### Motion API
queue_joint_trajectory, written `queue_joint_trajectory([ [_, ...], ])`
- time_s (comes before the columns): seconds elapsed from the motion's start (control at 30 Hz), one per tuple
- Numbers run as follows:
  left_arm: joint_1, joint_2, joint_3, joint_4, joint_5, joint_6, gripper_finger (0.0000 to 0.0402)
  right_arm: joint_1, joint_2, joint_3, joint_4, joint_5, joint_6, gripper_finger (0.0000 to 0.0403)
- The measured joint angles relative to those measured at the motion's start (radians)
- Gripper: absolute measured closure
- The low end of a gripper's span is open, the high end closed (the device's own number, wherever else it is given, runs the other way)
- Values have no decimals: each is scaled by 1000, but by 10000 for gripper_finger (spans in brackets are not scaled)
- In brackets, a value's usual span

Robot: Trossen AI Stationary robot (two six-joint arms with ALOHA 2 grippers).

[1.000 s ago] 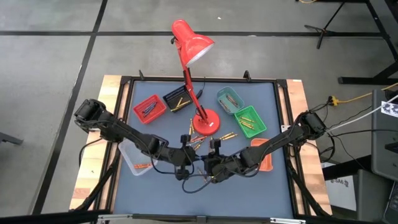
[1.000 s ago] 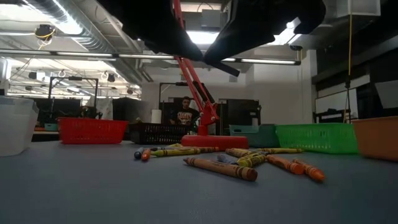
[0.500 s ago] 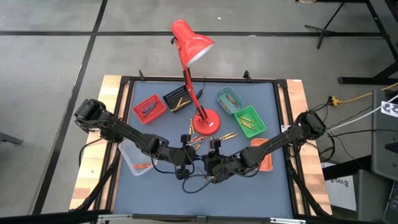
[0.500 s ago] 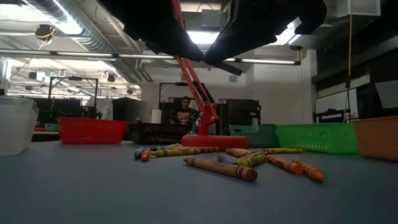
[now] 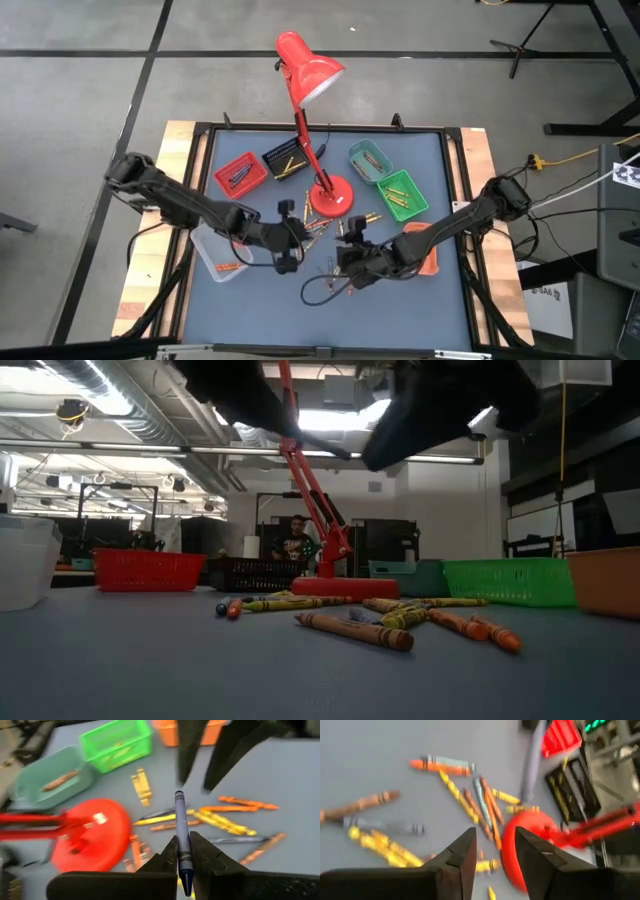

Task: Sort crayons
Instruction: Put the blue crayon into the middle left red bin

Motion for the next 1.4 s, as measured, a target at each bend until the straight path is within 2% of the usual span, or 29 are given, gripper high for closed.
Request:
queue_joint_trajectory([
  [0.3, 142, -100, 0, -157, -16, 0, 392, -60, -30, -9, -272, -2, 111, 271],
  [0.53, 263, -171, -1, -488, -18, -19, 391, -108, -30, -82, -271, -40, 114, 271],
  [0.77, 376, -215, 0, -872, -95, -134, 391, -154, -30, -118, -271, -134, 114, 271],
  [0.9, 434, -215, 0, -1011, -94, -188, 391, -184, -30, -136, -271, -187, 113, 271],
  [1.27, 521, -216, 0, -1050, -95, -192, 391, -271, -30, -181, -278, -338, 110, 271],
  [1.4, 539, -216, 0, -1049, -95, -193, 391, -299, -29, -210, -278, -360, 108, 271],
])
